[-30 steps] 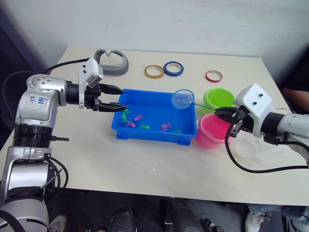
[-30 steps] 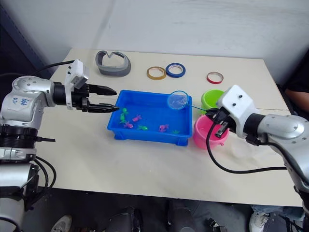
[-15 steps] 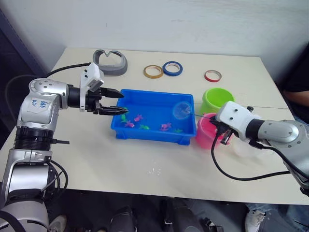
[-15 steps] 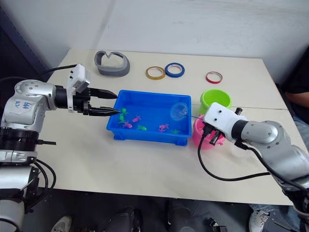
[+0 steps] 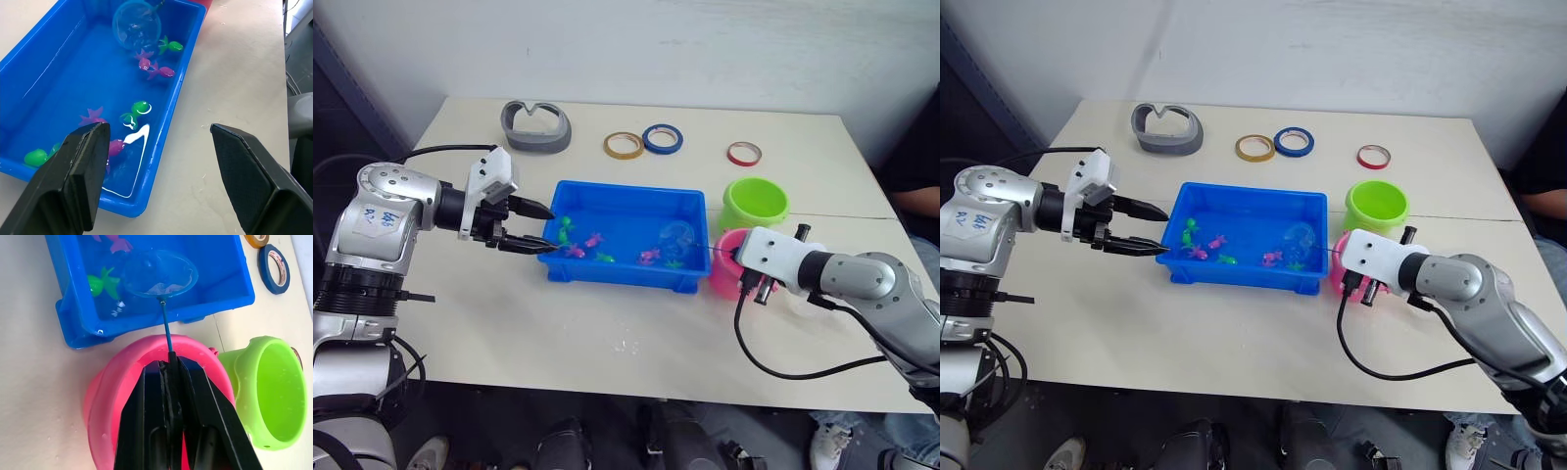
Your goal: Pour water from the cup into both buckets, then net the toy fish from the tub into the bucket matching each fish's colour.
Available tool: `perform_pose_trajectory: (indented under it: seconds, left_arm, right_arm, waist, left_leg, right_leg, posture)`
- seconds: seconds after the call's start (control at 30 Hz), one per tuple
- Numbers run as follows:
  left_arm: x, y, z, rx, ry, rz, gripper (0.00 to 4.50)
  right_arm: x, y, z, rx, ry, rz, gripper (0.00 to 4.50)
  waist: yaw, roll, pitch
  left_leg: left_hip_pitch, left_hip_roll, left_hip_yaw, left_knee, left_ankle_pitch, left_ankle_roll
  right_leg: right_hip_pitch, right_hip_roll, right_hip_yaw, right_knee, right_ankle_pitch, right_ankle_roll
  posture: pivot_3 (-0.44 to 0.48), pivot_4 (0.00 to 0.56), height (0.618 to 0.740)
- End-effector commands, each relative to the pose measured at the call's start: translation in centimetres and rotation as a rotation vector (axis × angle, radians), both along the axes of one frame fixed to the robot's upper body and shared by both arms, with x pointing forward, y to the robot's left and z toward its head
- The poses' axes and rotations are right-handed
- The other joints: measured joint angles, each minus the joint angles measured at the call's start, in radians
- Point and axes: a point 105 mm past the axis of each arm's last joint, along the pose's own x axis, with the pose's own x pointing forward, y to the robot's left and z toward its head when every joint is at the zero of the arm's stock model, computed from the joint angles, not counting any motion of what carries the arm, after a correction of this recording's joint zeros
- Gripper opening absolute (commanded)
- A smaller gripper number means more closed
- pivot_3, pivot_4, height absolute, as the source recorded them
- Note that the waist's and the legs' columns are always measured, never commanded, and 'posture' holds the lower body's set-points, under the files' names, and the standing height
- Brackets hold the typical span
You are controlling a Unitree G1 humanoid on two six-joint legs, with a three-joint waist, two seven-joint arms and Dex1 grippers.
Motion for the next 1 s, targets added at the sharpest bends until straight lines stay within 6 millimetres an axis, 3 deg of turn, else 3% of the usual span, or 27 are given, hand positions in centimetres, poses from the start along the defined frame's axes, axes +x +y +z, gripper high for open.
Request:
perform_pose_trajectory:
  seconds: [0.03,0.53,0.73,1.0]
  left_arm:
    - [-0.3,-0.1,1.1,0.012,-0.046,-0.008,3.6]
    - [-0.7,-0.3,1.5,-0.002,-0.053,0.004,3.6]
    - [-0.8,-0.3,1.6,-0.006,-0.055,0.01,3.6]
    - [-1.0,-0.1,1.7,-0.006,-0.056,0.022,3.6]
  right_arm:
    - [-0.2,0.6,-0.2,0.0,-0.002,0.028,0.0]
    - [-0.6,3.0,-1.1,0.058,0.043,0.074,0.0]
    - [0.0,3.2,-1.4,-0.032,0.007,0.095,0.0]
    - [0.3,6.9,-1.4,0.098,0.043,0.156,0.0]
  waist:
    - [0.0,0.0,0.0]
    - [0.0,0.0,0.0]
    - [-0.001,0.0,0.0]
    - [-0.001,0.0,0.0]
  left_leg:
    - [0.0,0.0,0.0,0.0,0.0,0.0]
    - [0.0,0.0,0.0,0.001,0.0,0.0]
    - [0.0,0.0,0.0,0.001,0.0,0.0]
    - [0.0,0.0,0.0,0.003,0.0,0.0]
  right_leg:
    - [0.0,0.0,0.0,0.0,0.0,0.0]
    - [0.0,0.0,0.0,0.001,0.0,0.0]
    - [0.0,0.0,0.0,0.001,0.0,0.0]
    - [0.0,0.0,0.0,0.003,0.0,0.0]
  posture:
    - [0.0,0.15,0.693]
    - [0.0,0.15,0.693]
    - [0.0,0.15,0.693]
    - [0.0,0.15,0.693]
